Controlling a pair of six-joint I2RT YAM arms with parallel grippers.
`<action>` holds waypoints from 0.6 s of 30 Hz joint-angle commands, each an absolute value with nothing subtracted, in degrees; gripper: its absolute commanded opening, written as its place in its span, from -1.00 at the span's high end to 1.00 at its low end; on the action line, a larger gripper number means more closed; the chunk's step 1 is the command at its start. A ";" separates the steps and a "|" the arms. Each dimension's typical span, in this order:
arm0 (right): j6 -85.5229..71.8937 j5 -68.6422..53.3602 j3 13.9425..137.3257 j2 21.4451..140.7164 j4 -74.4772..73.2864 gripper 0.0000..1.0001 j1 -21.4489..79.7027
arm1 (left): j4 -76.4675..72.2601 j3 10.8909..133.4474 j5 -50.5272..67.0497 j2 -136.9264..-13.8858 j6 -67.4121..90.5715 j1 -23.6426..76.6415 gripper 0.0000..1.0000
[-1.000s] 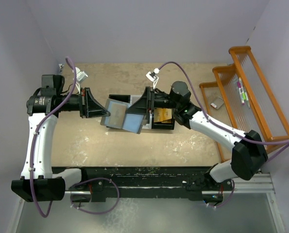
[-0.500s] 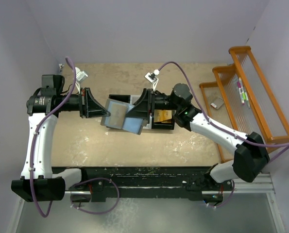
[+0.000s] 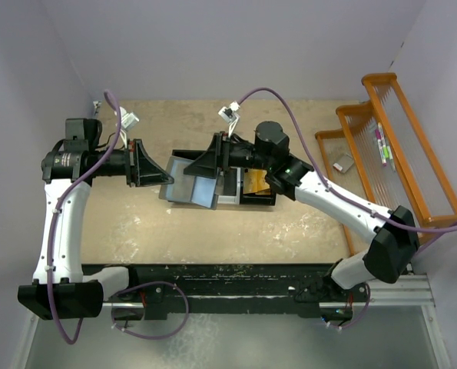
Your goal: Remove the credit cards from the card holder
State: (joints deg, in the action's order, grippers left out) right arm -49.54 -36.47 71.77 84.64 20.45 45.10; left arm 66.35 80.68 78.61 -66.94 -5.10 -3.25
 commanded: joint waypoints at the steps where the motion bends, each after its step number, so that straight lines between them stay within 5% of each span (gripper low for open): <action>1: -44.82 -29.52 73.17 83.41 14.58 -0.12 45.44 | 66.44 83.21 83.29 -66.31 -5.54 -3.04 1.00; 9: -43.85 -27.89 71.94 82.22 14.33 0.52 45.71 | 66.42 83.07 85.93 -66.33 -4.66 -3.04 1.00; 18: -45.70 -32.61 62.03 76.91 25.00 0.53 45.70 | 64.33 82.83 88.27 -66.62 -1.72 -3.00 1.00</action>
State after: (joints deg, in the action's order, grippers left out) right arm -46.00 -31.05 66.13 79.75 20.01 45.60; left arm 66.89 80.68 80.38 -67.16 -4.10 -3.36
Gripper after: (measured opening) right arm 0.386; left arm 0.017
